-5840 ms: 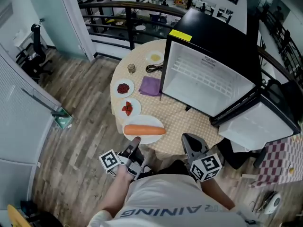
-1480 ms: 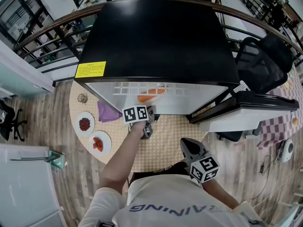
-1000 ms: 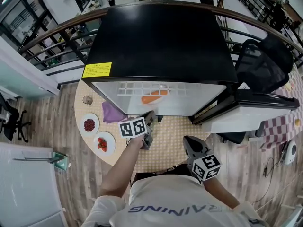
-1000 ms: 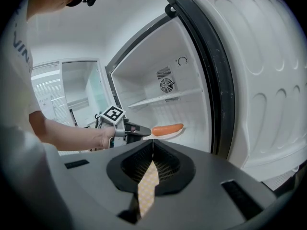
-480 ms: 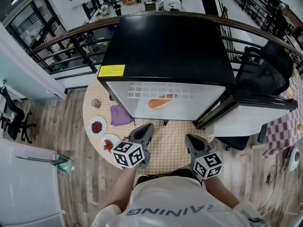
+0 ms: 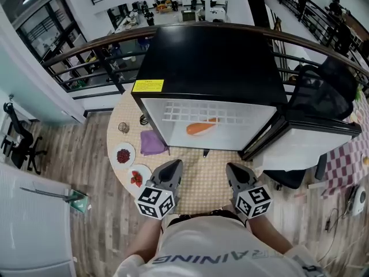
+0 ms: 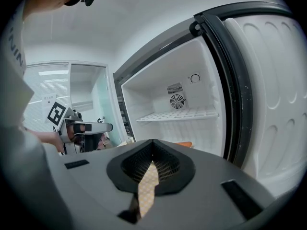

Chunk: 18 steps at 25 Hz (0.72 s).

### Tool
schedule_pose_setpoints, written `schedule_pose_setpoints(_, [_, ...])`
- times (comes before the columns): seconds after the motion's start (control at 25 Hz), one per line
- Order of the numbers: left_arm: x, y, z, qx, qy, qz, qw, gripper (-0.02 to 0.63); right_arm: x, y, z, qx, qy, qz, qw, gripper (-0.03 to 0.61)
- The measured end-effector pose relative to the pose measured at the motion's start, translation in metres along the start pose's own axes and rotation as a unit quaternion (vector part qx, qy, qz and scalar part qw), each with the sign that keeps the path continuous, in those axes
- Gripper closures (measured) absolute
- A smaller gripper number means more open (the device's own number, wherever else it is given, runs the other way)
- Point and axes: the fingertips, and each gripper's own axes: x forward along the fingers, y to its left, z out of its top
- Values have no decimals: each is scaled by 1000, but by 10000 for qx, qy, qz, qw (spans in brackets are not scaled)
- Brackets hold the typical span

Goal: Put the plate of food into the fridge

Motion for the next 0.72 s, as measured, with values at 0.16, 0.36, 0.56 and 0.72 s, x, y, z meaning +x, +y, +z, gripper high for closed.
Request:
schedule_pose_setpoints(0.16, [-5,0,1,171,-40,73,9998,604,-1,5,0,-108,9,-32,9999,557])
schedule_pose_setpoints(0.36, [-7,-3,1,151,-42,10,9999,604,-2,7,1,-117,-6,-48,9999,557])
schedule_pose_setpoints(0.56, [-7,-3,4,89,-83,11,9999,604,-3,7,2,-125,10,-66,9999,557])
schedule_pose_setpoints(0.72, [-5,-4,10,60,-160,-7,9999,604,-4,7,1,-125,8,-97,9999,557])
